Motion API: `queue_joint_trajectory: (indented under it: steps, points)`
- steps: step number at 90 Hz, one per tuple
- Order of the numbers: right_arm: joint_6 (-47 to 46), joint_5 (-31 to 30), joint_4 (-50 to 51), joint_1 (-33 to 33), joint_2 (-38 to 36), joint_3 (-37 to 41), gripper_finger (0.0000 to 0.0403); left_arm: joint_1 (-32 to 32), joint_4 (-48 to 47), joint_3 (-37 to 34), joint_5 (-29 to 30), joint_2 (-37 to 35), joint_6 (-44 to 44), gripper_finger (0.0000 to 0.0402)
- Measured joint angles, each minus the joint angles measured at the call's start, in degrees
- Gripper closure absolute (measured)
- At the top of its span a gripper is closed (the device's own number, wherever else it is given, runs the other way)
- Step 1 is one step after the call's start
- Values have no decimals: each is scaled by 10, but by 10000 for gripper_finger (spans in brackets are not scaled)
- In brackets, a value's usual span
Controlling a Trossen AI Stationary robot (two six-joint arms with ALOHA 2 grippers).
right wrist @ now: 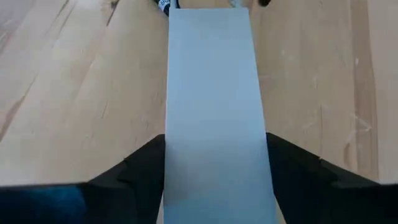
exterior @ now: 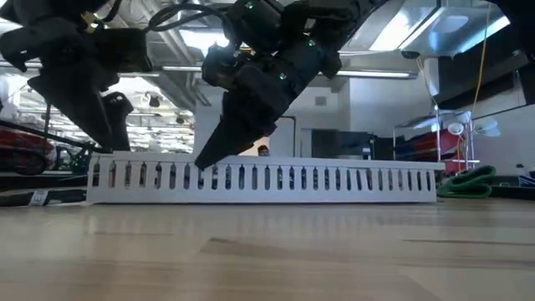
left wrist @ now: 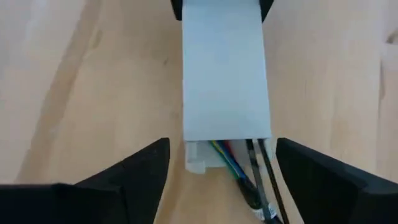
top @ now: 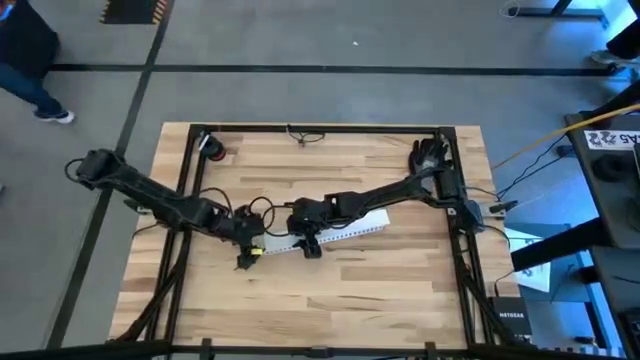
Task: Ziptie cables
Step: Close the cable duct
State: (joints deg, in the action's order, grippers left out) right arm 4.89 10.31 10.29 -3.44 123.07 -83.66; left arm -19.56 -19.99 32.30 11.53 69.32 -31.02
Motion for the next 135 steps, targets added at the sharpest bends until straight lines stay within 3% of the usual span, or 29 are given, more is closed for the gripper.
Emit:
queue_joint_trajectory:
  steps: [31, 58, 75, 135]
  points:
    - [-1, -3, 0, 1, 0, 1, 164, -20, 34, -12, 11, 30, -14, 118]
    - [0, -3, 5, 1, -1, 2, 172, -22, 60, -12, 13, 58, -5, 187]
    - [-5, -3, -17, 1, 0, 3, 165, -22, 67, -12, 12, 58, 11, 210]
    - [-56, 16, -84, 0, 21, 2, 162, -19, 67, -19, 6, 61, 12, 182]
